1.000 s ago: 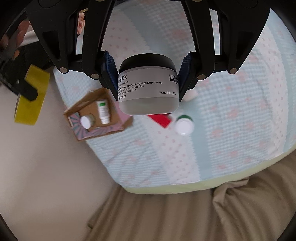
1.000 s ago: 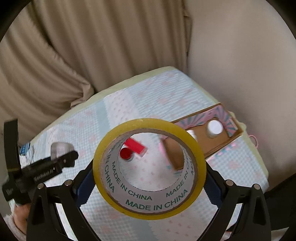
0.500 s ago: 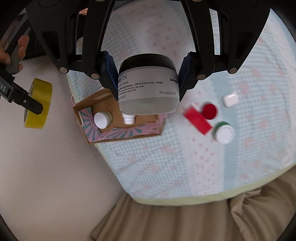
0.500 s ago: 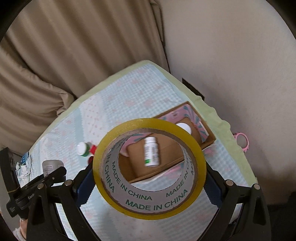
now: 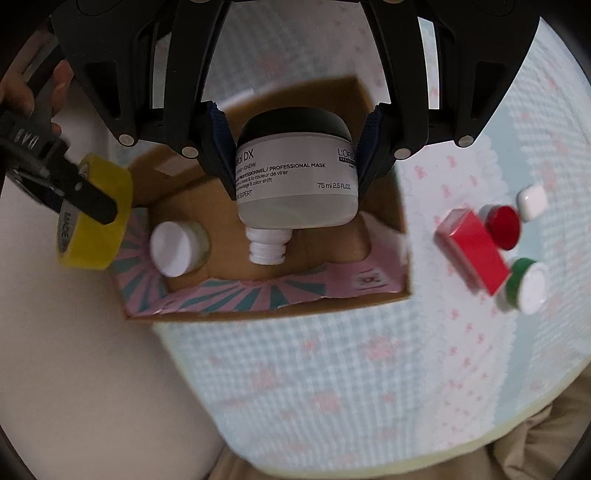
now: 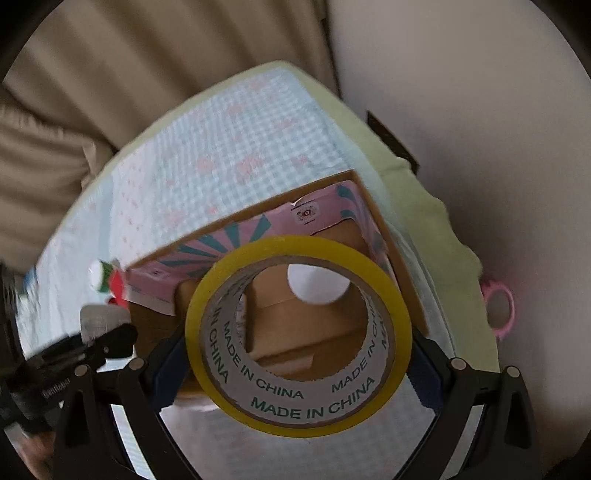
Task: Organize rigid objects
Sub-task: 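Carry the jar with the left gripper into the box while the right carries the tape, then release the jar and tape and lift both grippers from the box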
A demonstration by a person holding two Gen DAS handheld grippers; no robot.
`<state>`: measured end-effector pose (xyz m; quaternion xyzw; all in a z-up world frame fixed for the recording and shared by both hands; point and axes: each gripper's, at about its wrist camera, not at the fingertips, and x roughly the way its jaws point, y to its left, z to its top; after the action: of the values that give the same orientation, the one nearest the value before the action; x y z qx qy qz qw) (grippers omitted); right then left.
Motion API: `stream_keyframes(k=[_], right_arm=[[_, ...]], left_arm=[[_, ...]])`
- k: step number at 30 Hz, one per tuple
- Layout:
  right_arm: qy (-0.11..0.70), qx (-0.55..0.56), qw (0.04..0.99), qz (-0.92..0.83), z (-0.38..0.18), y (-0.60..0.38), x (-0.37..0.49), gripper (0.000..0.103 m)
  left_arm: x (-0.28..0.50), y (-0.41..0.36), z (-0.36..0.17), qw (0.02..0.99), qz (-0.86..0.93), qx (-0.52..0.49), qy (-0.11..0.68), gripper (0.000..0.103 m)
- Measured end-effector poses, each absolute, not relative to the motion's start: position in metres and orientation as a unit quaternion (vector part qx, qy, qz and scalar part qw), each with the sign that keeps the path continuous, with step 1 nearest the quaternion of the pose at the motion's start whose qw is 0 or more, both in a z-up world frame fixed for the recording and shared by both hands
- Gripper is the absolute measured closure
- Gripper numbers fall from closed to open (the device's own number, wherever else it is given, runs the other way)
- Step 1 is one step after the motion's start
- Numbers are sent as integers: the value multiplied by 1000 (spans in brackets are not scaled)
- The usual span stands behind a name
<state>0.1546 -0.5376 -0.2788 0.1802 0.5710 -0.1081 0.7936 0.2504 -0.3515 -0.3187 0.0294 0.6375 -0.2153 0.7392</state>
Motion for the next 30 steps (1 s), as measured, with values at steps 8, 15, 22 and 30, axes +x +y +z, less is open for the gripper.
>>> stream_keyframes(k=[8,15,22,30], right_arm=[[586,126,797,-78,-337,-535,163,5],[585,127,798,-61,-346,-538,169,4],[533,131,832,-83,-329,-548,154,0],[545,92,829,-91,-320,-543,139,0]], left_arm=[[262,-379,-368,715,-211,75,662,50],[264,-381,-360,728,-216,84,645,0],[264,-360,-350,730,-216,90,642,0],[249,-340,-321,744,-217,77,627,0]])
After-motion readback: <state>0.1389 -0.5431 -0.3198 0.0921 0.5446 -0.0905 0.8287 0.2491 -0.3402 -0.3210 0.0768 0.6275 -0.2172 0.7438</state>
